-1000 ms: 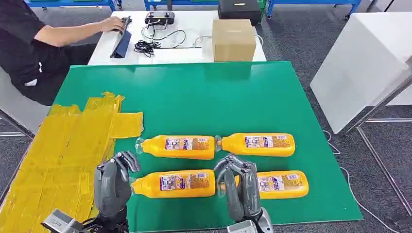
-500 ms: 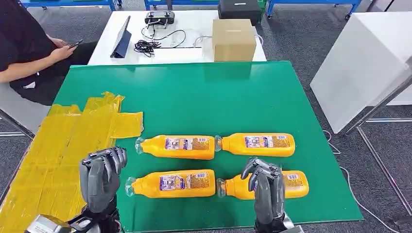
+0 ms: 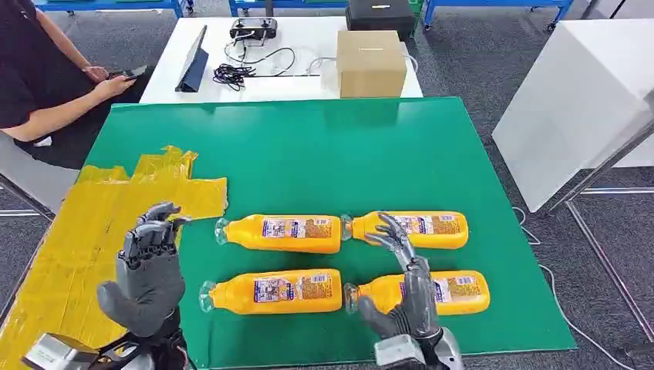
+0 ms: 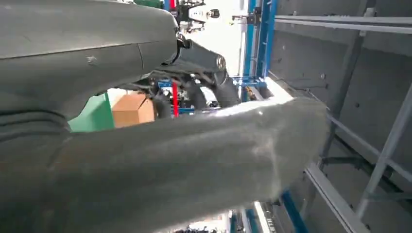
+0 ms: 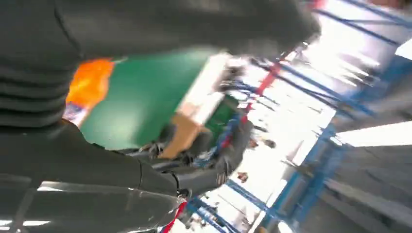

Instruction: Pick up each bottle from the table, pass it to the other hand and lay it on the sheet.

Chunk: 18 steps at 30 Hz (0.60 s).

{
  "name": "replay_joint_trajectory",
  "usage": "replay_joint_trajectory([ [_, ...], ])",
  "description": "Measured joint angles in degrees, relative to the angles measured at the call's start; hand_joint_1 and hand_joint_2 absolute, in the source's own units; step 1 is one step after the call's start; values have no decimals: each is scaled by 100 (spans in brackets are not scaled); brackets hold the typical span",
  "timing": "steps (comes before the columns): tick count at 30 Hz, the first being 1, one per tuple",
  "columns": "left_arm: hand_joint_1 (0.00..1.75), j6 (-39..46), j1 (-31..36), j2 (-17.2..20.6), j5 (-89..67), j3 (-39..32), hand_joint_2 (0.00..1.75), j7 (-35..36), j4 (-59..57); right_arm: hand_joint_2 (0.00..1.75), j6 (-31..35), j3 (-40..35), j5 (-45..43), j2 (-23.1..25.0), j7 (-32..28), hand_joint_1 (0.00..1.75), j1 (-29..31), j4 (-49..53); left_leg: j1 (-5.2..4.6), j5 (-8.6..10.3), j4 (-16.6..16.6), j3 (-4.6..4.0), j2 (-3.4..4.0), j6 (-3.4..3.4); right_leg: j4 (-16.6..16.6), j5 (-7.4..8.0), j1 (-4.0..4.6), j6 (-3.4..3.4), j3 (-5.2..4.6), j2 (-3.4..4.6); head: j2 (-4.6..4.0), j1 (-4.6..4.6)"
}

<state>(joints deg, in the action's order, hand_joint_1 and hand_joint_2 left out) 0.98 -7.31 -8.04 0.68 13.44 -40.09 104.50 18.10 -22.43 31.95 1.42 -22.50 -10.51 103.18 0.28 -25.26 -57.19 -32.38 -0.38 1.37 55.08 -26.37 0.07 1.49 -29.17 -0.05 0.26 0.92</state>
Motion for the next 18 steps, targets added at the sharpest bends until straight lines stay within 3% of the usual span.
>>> replay_joint_trajectory([
  [2,0,-113,32,-26,13,-39,0,0,-78,175,-2,-144,508,-30,455,0,188,-296,0,4,-1,1,-1,4,0,0,0,0,0,-1,0,-2],
  [13,0,-142,67,-72,13,-135,0,-2,-260,175,-4,-380,630,-70,589,0,556,-830,0,5,-1,-5,-7,4,0,0,0,0,-2,-2,0,-2],
  [18,0,-286,141,-109,20,-162,0,-2,-345,175,-483,-694,1044,-96,1121,0,958,-1222,0,7,0,-4,1,3,1,1,0,0,-3,0,0,-2],
])
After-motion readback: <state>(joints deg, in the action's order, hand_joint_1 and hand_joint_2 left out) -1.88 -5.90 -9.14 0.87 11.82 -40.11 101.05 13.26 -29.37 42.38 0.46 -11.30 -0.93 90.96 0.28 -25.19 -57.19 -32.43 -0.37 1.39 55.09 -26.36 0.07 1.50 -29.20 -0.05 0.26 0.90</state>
